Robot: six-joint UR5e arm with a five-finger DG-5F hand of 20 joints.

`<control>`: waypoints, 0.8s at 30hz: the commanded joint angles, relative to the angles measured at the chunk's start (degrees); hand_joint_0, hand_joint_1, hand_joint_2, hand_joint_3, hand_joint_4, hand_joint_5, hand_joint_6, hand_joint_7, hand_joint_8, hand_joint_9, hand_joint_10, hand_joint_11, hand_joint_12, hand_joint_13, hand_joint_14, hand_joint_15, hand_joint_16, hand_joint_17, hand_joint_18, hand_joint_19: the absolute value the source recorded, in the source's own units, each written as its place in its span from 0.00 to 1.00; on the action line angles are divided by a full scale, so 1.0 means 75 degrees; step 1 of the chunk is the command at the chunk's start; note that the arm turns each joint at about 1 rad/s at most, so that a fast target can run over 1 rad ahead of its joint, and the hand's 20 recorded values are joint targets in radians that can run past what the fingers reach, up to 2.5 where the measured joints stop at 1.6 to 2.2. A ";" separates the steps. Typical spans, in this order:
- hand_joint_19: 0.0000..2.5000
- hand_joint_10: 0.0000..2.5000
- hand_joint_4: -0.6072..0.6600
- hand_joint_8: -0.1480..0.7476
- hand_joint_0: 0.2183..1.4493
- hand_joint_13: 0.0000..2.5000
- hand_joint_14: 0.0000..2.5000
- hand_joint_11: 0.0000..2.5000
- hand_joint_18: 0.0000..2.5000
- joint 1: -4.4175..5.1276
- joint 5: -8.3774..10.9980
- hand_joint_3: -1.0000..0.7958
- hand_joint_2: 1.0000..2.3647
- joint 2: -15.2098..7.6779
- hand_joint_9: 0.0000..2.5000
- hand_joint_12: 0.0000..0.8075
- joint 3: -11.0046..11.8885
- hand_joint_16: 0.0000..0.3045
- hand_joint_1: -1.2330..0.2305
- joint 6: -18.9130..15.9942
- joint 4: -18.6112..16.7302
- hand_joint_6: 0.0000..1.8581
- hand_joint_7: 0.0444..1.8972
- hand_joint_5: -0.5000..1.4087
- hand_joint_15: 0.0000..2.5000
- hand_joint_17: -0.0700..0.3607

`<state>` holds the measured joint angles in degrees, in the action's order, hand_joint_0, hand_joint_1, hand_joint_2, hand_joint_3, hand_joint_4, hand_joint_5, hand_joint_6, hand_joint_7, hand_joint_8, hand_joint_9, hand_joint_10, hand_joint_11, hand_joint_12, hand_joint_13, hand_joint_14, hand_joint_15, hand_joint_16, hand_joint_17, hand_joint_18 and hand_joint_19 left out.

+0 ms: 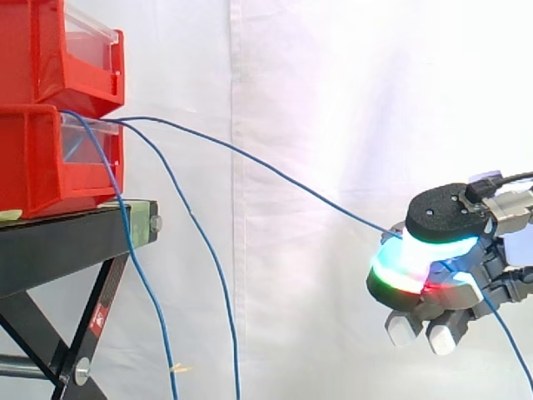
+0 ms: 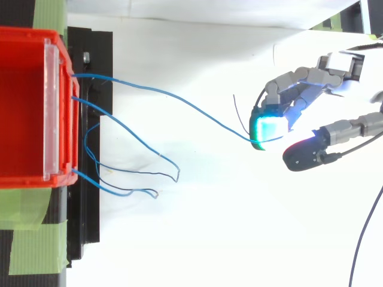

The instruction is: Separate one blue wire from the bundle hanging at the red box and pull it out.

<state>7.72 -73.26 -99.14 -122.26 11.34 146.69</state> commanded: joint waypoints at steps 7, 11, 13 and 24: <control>0.28 0.01 0.60 0.52 0.32 0.20 0.01 0.54 0.19 0.0001 -0.0006 0.56 0.02 -0.0012 0.36 0.47 0.0000 0.16 0.32 0.0012 0.0000 0.43 0.70 0.18 0.25 0.42; 0.28 0.01 0.60 0.52 0.32 0.20 0.01 0.54 0.19 0.0001 0.0006 0.56 0.02 0.0000 0.36 0.47 0.0000 0.16 0.32 0.0000 0.0000 0.43 0.70 0.18 0.25 0.42; 0.28 0.01 0.60 0.53 0.32 0.20 0.01 0.54 0.19 0.0001 -0.0006 0.56 0.02 0.0000 0.36 0.47 0.0000 0.16 0.32 0.0000 0.0000 0.43 0.70 0.18 0.25 0.42; 0.28 0.01 0.60 0.52 0.32 0.20 0.01 0.54 0.18 0.0001 -0.0006 0.56 0.02 0.0000 0.36 0.47 0.0000 0.16 0.32 0.0000 0.0000 0.43 0.70 0.18 0.25 0.42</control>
<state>7.73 -73.26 -99.14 -122.26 11.34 146.69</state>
